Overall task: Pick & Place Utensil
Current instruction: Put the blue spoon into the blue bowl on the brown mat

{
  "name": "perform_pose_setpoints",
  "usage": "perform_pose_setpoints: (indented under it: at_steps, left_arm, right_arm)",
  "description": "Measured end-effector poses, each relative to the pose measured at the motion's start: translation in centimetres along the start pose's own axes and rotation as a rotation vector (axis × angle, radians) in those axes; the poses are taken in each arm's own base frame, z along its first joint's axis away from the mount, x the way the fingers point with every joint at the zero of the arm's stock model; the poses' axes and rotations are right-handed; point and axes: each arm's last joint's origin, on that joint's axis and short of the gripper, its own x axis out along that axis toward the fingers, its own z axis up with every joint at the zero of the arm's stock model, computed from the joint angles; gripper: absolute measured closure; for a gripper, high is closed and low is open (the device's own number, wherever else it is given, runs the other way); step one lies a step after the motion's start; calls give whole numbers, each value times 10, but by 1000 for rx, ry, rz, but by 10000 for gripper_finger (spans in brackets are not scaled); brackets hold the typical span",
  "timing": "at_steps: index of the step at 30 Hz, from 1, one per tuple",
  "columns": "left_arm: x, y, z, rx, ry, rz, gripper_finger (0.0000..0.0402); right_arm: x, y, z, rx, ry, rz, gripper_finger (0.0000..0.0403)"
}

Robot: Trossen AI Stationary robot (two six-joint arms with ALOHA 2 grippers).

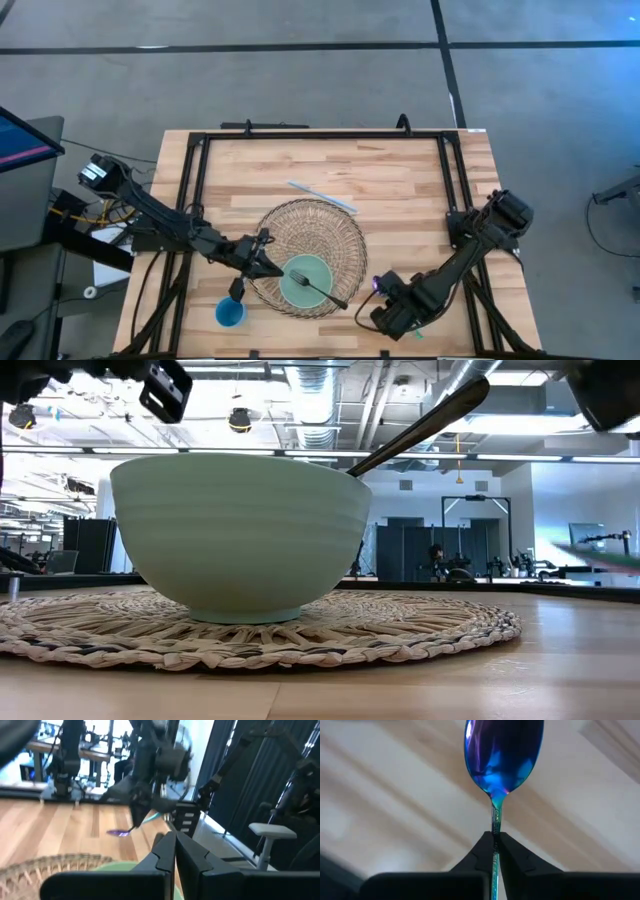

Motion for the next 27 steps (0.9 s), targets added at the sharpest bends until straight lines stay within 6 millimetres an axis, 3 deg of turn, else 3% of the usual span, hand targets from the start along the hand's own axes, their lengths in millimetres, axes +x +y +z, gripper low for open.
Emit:
perform_pose_setpoints:
  at_steps: [10, 17, 27]
  left_arm:
    - [10, 2, -22, -3, 98, 20, 389]
    - [14, 4, -34, 1, 148, 30, 389]
    - [20, 6, -51, -31, 185, 73, 389]
  right_arm:
    - [-39, 24, 24, -94, -10, 72, 397]
    - [-64, 38, 53, -150, -38, 154, 392]
    - [-74, 52, 106, -160, -2, 375, 396]
